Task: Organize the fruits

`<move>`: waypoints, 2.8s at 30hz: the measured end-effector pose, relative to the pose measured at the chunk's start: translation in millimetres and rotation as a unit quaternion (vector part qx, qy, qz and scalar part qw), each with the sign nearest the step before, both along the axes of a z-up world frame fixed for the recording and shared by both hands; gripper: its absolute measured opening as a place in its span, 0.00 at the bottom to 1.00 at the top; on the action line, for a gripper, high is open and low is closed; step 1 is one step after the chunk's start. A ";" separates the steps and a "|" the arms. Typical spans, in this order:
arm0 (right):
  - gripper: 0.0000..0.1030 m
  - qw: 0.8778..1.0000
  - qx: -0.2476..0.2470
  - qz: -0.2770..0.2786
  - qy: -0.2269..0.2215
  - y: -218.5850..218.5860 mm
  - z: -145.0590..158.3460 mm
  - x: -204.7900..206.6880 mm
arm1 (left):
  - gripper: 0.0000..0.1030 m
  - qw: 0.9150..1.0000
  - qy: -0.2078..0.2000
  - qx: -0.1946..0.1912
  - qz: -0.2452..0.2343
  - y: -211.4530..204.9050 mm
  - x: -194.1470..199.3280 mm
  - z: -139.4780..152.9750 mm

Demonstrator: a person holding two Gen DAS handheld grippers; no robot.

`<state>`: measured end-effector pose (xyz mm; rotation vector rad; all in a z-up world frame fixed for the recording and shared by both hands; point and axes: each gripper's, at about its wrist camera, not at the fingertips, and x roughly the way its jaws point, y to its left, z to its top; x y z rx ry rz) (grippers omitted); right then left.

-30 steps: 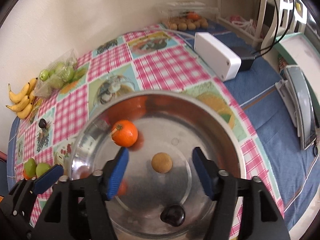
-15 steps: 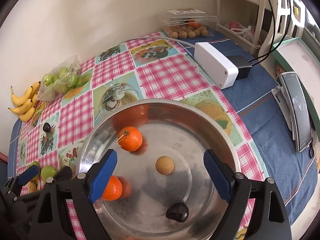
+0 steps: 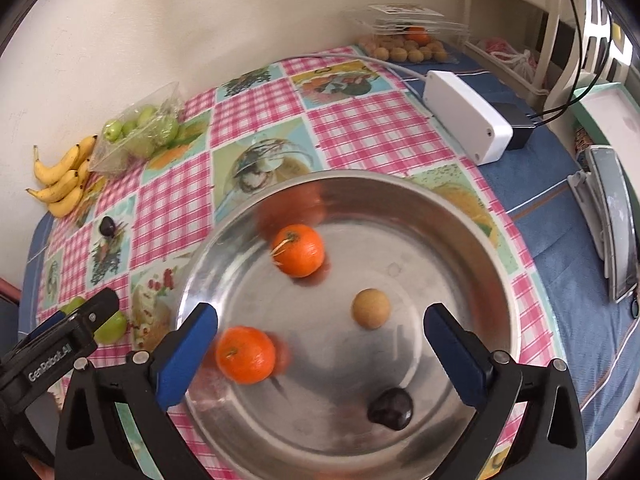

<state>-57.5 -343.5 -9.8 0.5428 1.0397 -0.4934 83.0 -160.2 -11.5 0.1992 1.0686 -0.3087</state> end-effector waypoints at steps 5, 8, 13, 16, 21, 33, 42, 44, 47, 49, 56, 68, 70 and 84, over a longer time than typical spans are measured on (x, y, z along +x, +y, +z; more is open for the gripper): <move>1.00 1.000 -0.006 0.012 -0.010 11.6 6.3 1.6 | 1.00 1.000 -0.021 0.011 0.001 5.4 -0.5 5.7; 1.00 0.999 -0.022 0.022 -0.007 20.4 8.9 4.3 | 1.00 0.999 -0.027 0.026 0.006 10.5 0.4 8.8; 1.00 0.998 -0.059 0.036 0.014 35.2 11.9 6.6 | 1.00 0.999 -0.035 0.032 0.012 25.8 -3.3 13.5; 1.00 0.997 -0.065 0.042 0.008 43.9 15.2 5.1 | 1.00 0.997 -0.043 0.049 0.028 34.8 -6.5 16.8; 1.00 0.995 -0.085 0.043 0.001 59.2 26.4 3.3 | 1.00 0.997 -0.045 0.047 0.034 53.2 -9.1 20.5; 1.00 0.999 -0.029 0.016 0.013 79.0 23.3 -2.2 | 1.00 0.997 -0.034 0.040 0.059 100.5 -9.3 29.8; 1.00 0.996 -0.014 0.081 0.015 133.9 18.0 20.9 | 1.00 0.992 0.019 0.047 0.114 147.1 -1.9 16.7; 0.99 0.995 -0.002 0.097 0.011 145.1 17.0 28.7 | 1.00 0.989 0.032 0.044 0.135 163.1 1.2 12.6; 0.99 0.993 -0.002 0.115 0.013 163.6 15.3 39.3 | 1.00 0.986 0.037 0.036 0.158 182.3 4.2 11.5; 0.99 0.992 -0.006 0.129 0.017 175.0 13.7 46.9 | 1.00 0.984 0.036 0.030 0.172 193.3 5.6 12.5; 0.99 0.987 -0.008 0.156 0.026 193.2 6.8 66.1 | 1.00 0.980 0.027 0.006 0.196 215.5 12.6 16.5; 0.99 0.989 0.011 0.140 0.038 172.8 -6.0 76.9 | 1.00 0.982 0.053 -0.019 0.180 198.0 26.2 -0.3; 0.99 0.990 0.015 0.133 0.035 167.2 -6.6 77.2 | 1.00 0.983 0.050 -0.018 0.173 195.3 28.2 -1.8; 0.69 0.990 0.054 0.128 0.020 151.4 -8.4 77.8 | 1.00 0.990 0.059 -0.042 0.121 181.7 39.7 -6.6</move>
